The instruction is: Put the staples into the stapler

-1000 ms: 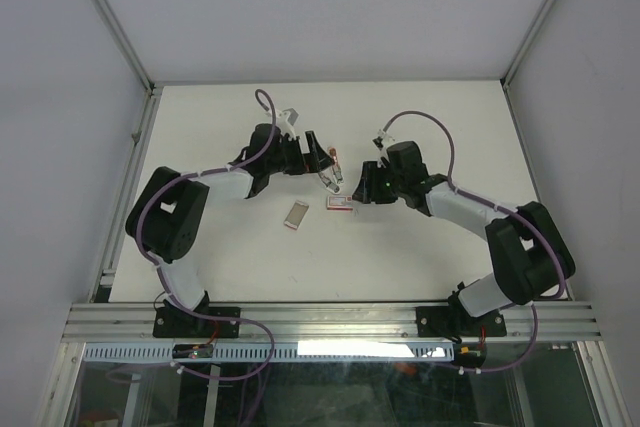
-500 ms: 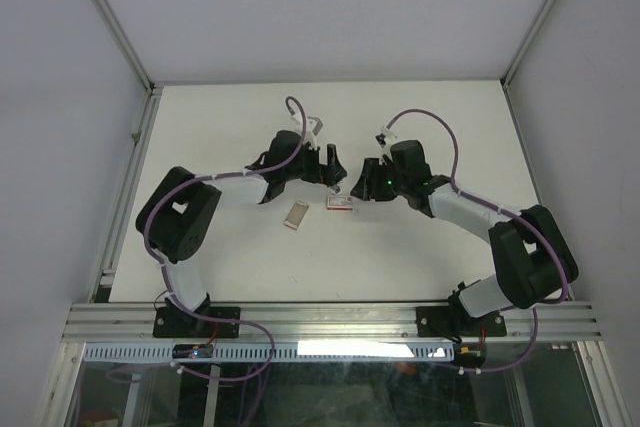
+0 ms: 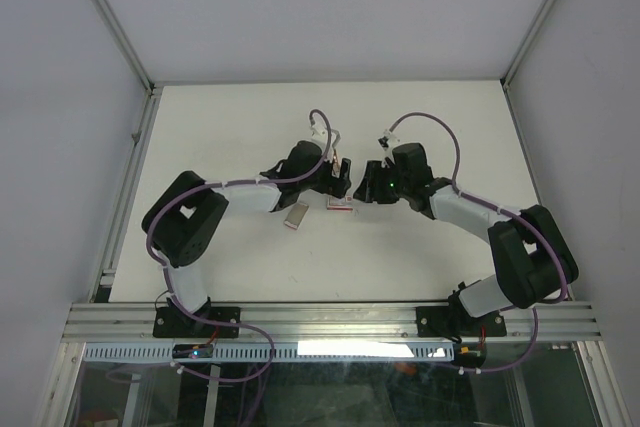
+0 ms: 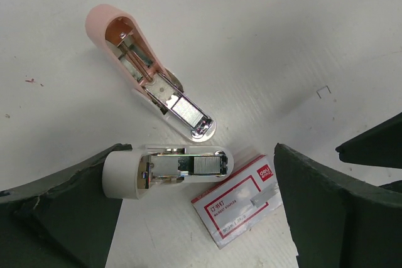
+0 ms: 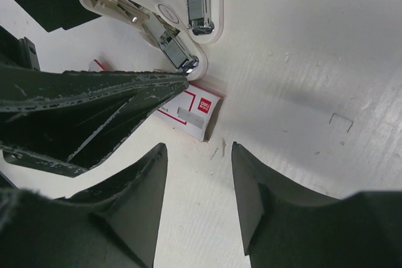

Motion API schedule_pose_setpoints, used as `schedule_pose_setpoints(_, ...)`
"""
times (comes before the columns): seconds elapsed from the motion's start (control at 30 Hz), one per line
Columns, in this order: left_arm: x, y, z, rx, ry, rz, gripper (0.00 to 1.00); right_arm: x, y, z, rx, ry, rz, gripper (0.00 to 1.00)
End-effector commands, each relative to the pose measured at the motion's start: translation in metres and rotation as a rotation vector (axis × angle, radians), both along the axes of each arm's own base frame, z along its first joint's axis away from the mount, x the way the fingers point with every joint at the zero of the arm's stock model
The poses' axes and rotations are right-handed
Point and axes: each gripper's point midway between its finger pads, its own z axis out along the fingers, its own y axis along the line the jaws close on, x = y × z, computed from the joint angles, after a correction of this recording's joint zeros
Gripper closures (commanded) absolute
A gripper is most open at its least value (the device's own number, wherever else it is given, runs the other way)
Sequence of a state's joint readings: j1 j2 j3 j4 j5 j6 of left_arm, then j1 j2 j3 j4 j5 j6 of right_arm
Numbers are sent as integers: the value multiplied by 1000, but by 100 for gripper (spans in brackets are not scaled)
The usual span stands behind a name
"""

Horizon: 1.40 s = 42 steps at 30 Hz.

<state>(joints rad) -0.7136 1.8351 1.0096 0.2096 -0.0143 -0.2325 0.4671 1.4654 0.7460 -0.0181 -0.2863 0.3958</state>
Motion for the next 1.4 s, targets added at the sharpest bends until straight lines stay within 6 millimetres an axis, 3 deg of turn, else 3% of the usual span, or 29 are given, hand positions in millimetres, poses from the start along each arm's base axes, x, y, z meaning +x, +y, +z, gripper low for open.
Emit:
schedule_pose_setpoints(0.0,7,-15,37,-20,-110,-18,1,10,3,20,48,-68,-11,52)
schedule_pose_setpoints(0.63,-9,-33,21,183,-198,26,2,12,-12,16,51,-62,-80,54)
schedule_pose_setpoints(1.1,-15,-35,7,306,-244,43,28,16,-28,13,55,-59,-141,56)
schedule_pose_setpoints(1.37,-20,-39,-1,406,-289,39,35,17,-34,13,59,-59,-155,56)
